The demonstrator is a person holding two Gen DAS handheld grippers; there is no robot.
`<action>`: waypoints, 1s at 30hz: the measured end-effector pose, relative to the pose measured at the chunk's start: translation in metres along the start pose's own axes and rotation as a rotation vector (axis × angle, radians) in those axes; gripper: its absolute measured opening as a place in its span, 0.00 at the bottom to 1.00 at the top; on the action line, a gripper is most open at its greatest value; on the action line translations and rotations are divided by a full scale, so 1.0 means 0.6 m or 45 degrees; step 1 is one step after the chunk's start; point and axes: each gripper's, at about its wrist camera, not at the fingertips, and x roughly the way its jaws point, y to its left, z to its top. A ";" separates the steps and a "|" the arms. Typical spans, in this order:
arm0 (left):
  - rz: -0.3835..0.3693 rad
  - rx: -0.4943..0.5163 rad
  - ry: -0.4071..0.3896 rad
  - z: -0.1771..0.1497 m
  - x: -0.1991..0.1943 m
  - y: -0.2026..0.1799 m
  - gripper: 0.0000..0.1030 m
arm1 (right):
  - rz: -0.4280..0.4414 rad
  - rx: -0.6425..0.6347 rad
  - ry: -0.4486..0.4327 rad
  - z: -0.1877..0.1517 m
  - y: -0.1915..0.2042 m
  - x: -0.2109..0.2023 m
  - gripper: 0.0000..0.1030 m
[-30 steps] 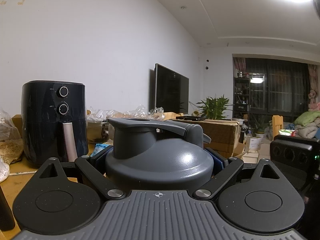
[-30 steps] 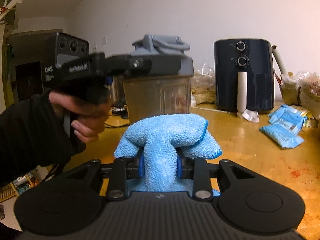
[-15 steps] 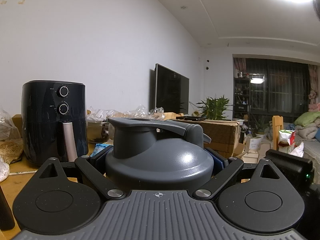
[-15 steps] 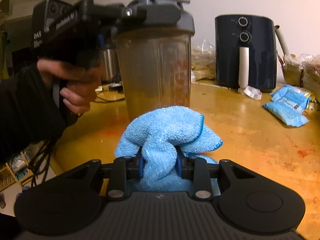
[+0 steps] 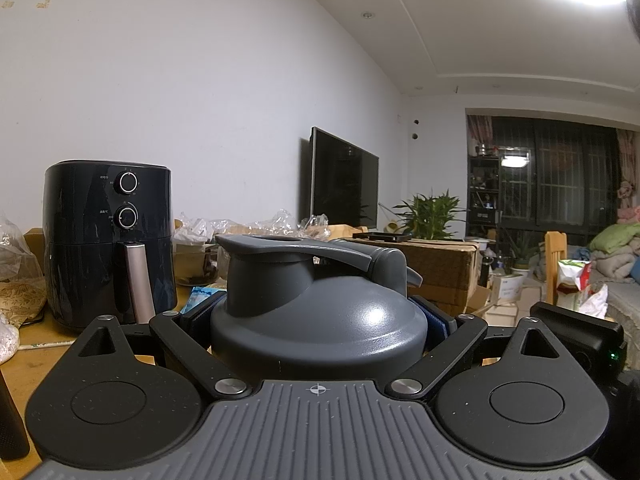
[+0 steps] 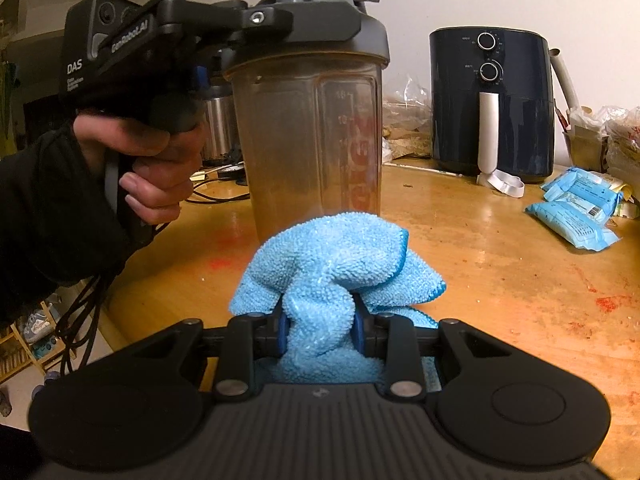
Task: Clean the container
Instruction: 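Lift the shaker bottle off the cloth with the left tool, then lower the bottle base back onto the cloth with the left tool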
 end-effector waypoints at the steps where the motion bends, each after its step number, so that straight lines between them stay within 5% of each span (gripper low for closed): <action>1: 0.000 0.000 0.000 0.000 0.000 0.000 0.92 | 0.001 0.003 -0.002 0.000 0.000 0.000 0.23; 30: 0.009 -0.002 0.007 0.003 0.000 -0.001 0.92 | -0.020 -0.025 -0.306 0.049 0.023 -0.072 0.19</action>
